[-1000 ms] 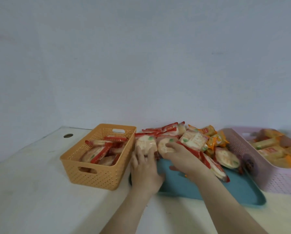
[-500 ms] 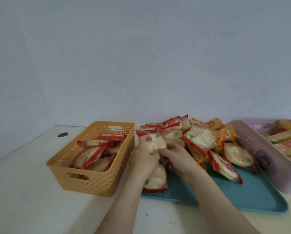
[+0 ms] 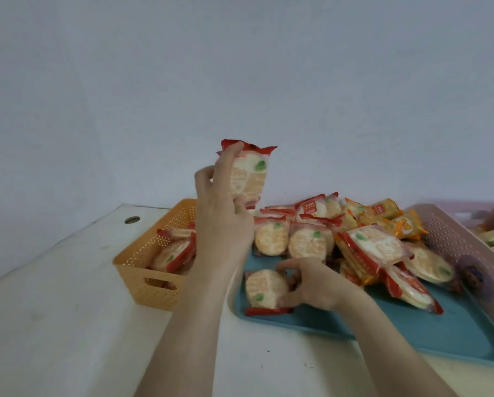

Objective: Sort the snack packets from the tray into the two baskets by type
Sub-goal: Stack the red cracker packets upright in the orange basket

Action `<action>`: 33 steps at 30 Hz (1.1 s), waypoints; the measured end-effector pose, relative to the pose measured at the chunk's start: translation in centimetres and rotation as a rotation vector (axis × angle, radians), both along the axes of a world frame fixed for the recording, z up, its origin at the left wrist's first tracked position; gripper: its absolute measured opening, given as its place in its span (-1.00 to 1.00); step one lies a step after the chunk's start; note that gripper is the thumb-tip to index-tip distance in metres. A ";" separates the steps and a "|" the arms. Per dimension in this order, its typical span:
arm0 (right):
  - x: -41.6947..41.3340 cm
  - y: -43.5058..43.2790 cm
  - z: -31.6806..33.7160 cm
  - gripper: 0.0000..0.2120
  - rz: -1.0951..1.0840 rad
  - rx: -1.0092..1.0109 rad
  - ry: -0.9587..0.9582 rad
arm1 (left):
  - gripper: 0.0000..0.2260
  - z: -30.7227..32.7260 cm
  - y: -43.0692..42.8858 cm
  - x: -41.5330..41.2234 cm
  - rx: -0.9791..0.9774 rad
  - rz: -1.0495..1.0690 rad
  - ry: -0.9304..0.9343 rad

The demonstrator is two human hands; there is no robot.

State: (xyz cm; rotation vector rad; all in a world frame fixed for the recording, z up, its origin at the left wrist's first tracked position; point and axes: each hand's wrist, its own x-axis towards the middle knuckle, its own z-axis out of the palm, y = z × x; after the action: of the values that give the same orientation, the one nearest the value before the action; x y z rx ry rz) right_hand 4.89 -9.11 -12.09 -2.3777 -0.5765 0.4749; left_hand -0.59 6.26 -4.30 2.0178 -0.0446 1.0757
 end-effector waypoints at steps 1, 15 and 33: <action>-0.2 0.4 0.1 -0.27 -0.010 -0.016 -0.019 | -0.29 0.0 1.3 -0.5 0.064 0.077 0.018; -2.5 3.1 0.4 -0.13 -0.220 0.059 -0.239 | -0.78 -3.9 6.9 -8.1 0.641 0.138 0.691; -9.1 6.0 5.1 -0.56 0.049 0.489 -0.180 | -0.64 -1.9 10.9 -13.7 0.368 0.480 0.723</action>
State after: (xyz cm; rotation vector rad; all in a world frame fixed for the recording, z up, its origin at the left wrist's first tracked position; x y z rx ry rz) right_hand -4.17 -3.11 -6.96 -1.9493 -0.7379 0.1180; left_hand -14.25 17.16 -6.23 2.7302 0.6906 0.5640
